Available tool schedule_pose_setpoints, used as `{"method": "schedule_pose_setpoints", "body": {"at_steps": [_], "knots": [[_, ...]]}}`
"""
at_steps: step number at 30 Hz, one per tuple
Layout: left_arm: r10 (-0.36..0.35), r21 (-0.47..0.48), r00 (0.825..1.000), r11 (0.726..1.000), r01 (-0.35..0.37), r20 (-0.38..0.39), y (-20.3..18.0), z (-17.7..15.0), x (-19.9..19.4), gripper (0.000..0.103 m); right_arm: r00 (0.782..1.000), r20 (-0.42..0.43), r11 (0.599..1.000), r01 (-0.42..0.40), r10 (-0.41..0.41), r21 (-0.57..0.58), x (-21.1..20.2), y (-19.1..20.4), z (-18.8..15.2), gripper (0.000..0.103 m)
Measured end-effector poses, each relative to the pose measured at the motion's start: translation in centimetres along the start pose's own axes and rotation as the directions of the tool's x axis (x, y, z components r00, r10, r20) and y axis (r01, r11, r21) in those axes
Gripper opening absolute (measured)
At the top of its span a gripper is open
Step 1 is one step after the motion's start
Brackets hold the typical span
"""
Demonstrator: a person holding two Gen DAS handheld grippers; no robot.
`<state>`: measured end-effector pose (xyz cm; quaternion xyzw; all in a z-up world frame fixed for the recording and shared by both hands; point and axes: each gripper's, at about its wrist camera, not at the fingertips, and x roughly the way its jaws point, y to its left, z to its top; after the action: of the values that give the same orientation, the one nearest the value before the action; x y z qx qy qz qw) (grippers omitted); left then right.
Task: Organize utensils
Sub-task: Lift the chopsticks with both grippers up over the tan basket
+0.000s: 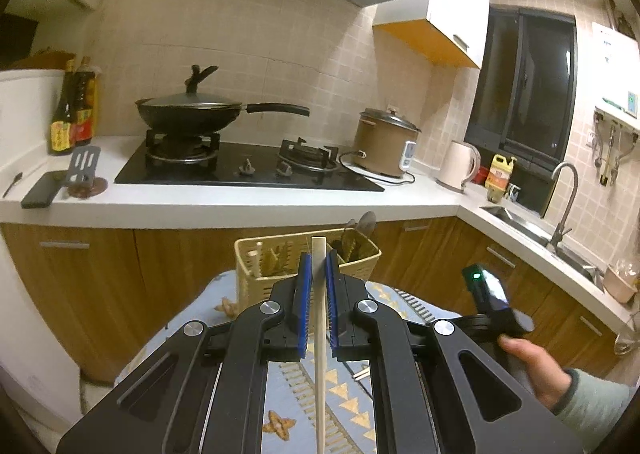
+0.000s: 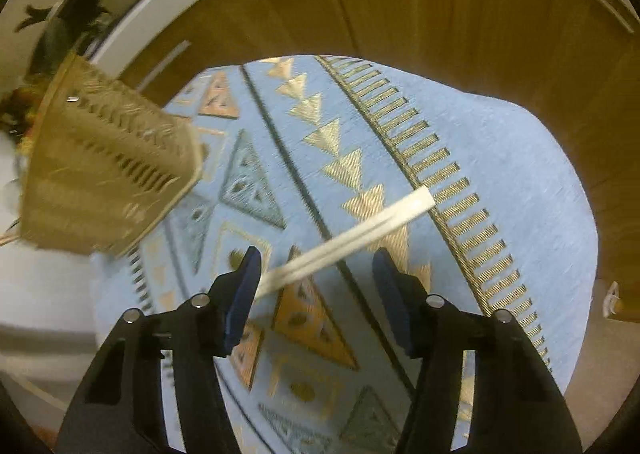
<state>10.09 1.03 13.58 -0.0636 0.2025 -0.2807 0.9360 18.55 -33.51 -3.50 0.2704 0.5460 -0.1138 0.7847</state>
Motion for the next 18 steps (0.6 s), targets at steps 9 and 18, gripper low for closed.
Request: {"method": "schedule_pose_setpoints", "body": {"at_steps": [9,18], "knots": [[-0.027,-0.035,1.000,0.999,0.027,0.012,3.4,-1.1,-0.7,0.005,0.955,0.062,0.953,0.293,-0.289,-0.078,2.1,4.6,-1.1,0.045],[-0.037,-0.062,0.999,0.997,0.037,0.006,5.1,-1.8,-0.6,0.005,0.979,0.008,0.922,0.196,-0.205,-0.334,1.2,5.4,-3.7,0.008]]}}
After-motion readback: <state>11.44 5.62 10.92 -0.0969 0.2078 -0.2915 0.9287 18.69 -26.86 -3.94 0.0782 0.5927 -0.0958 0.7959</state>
